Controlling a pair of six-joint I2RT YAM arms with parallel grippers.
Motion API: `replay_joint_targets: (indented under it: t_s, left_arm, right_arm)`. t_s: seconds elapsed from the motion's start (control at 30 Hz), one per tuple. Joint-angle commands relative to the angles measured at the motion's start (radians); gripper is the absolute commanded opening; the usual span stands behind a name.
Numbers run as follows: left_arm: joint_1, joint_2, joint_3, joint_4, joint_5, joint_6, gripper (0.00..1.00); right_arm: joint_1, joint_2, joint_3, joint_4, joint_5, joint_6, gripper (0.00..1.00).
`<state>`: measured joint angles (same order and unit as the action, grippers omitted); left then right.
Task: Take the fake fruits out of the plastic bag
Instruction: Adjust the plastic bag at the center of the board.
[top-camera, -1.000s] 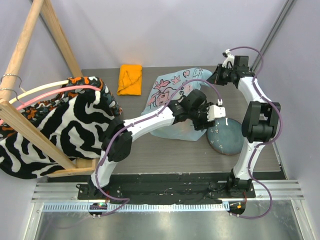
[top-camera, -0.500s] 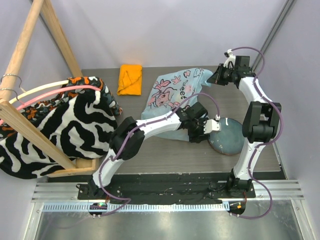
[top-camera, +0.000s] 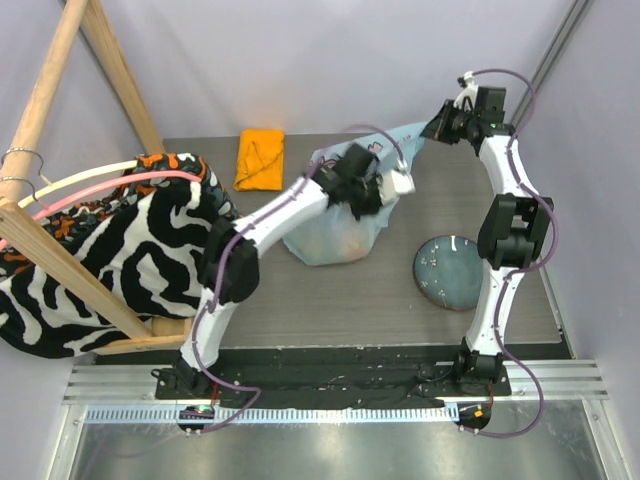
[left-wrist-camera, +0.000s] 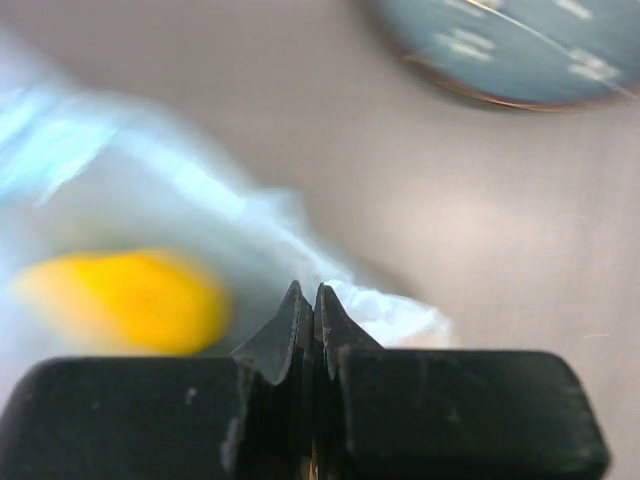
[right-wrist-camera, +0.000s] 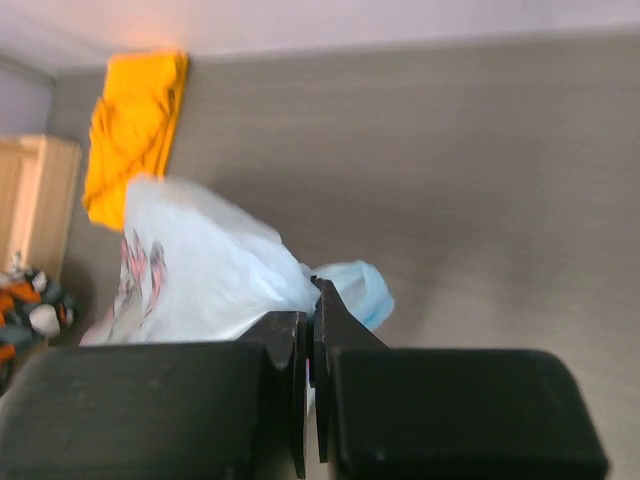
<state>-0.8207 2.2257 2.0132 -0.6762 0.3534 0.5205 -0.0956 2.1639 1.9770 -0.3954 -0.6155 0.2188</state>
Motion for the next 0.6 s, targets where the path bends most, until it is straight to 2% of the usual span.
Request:
replay_joint_targets:
  t_s: [0.0, 0.1, 0.23, 0.33, 0.43, 0.47, 0.53, 0.57]
  left_arm:
    - [0.156, -0.158, 0.189, 0.013, 0.019, 0.12, 0.0]
    - [0.224, -0.147, 0.235, 0.067, 0.005, 0.2, 0.0]
    - [0.267, -0.11, 0.346, 0.171, -0.002, 0.188, 0.0]
    - [0.269, -0.176, 0.332, 0.193, 0.031, 0.164, 0.0]
    - [0.264, -0.295, 0.138, 0.19, 0.108, 0.109, 0.0]
    - [0.256, -0.392, -0.043, 0.19, 0.127, 0.096, 0.0]
    - [0.233, -0.504, -0.246, 0.207, 0.151, 0.072, 0.0]
    - [0.226, -0.608, -0.436, 0.22, 0.154, 0.07, 0.0]
  right_arm:
    - [-0.052, 0.074, 0.261, 0.076, 0.02, 0.146, 0.01]
    - [-0.078, 0.111, 0.345, 0.102, 0.045, 0.169, 0.01]
    - [-0.099, 0.028, 0.313, 0.115, 0.066, 0.142, 0.01]
    - [-0.127, -0.042, 0.235, 0.115, 0.056, 0.119, 0.01]
    - [-0.144, -0.154, 0.1, 0.058, 0.033, 0.026, 0.01]
    - [-0.145, -0.2, 0.033, 0.006, 0.027, -0.005, 0.01]
    - [-0.147, -0.257, -0.085, -0.069, 0.016, -0.092, 0.01]
    - [-0.147, -0.321, -0.131, -0.086, 0.019, -0.11, 0.01]
